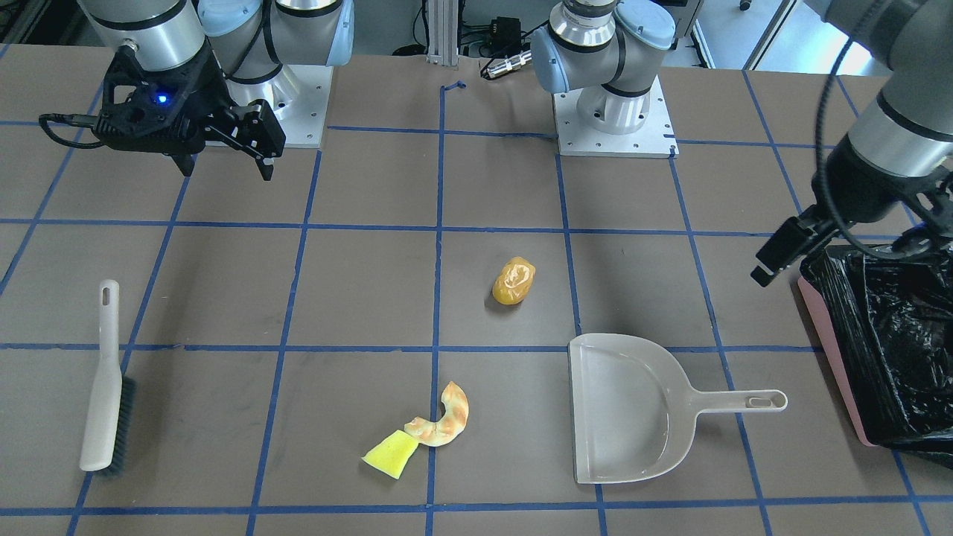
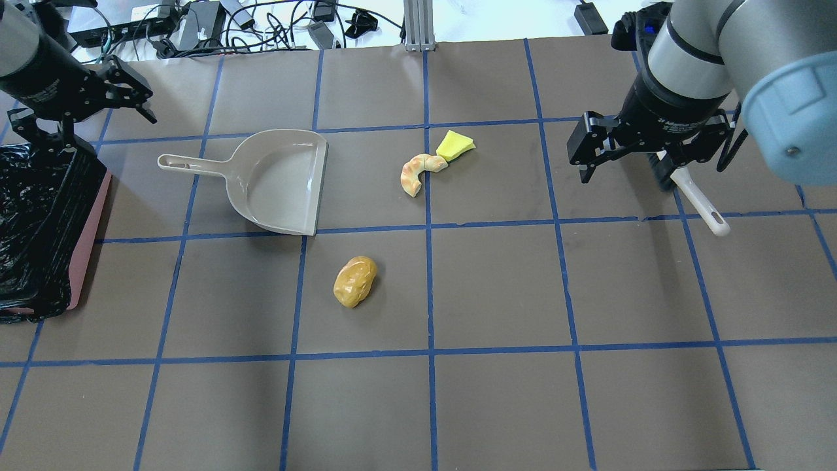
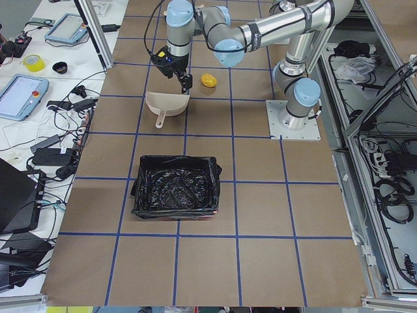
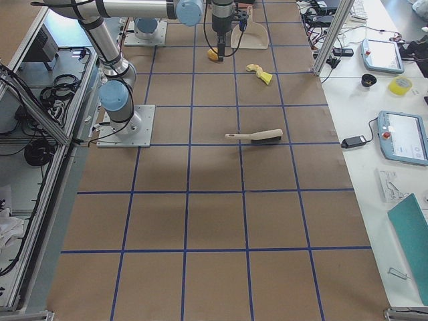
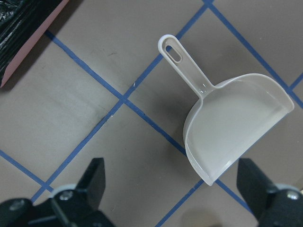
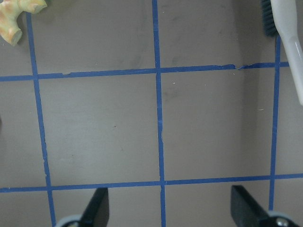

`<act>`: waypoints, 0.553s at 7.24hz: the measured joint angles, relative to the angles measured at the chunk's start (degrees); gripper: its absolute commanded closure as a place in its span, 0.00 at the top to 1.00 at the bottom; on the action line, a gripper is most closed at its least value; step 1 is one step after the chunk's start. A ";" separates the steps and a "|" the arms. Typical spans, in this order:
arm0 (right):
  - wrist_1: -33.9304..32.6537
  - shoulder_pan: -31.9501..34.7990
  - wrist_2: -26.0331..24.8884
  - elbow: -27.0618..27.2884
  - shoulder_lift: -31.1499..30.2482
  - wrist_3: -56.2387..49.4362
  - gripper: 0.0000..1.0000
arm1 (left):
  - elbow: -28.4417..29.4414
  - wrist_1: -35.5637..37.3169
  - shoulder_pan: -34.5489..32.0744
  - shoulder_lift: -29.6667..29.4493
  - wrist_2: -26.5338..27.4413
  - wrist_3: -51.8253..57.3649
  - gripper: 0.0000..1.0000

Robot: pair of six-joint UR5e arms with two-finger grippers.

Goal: Sweep and dump trash into bin

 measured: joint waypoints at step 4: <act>0.21 0.05 0.09 0.00 0.17 -2.20 1.00 | 0.33 3.11 0.43 -4.04 2.48 -23.14 1.00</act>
